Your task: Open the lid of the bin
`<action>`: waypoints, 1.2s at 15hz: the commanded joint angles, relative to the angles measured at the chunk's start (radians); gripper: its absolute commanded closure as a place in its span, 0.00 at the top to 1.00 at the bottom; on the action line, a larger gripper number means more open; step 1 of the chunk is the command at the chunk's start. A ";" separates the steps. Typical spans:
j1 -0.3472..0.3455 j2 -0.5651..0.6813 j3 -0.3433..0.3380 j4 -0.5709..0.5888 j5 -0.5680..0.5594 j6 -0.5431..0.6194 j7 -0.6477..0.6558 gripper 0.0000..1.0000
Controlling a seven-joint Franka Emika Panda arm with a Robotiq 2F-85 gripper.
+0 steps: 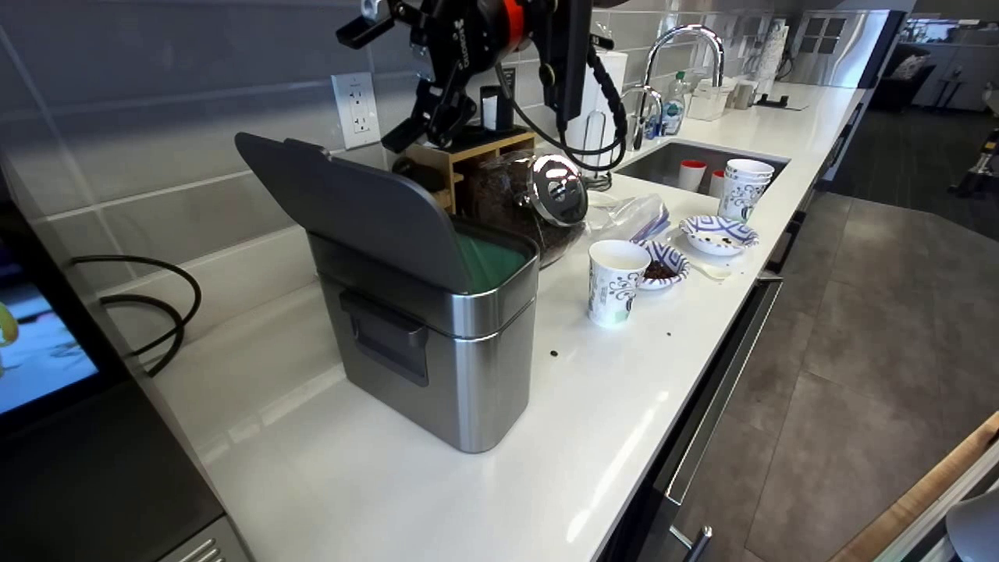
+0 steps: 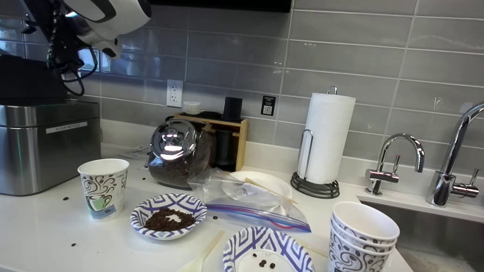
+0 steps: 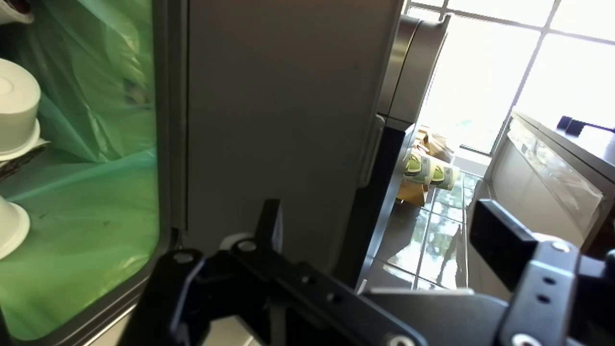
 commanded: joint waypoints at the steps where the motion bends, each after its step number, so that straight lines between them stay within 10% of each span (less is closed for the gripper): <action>1: -0.017 -0.100 -0.018 -0.130 0.037 -0.009 -0.064 1.00; 18: -0.058 -0.422 -0.073 -0.348 -0.299 0.009 0.060 1.00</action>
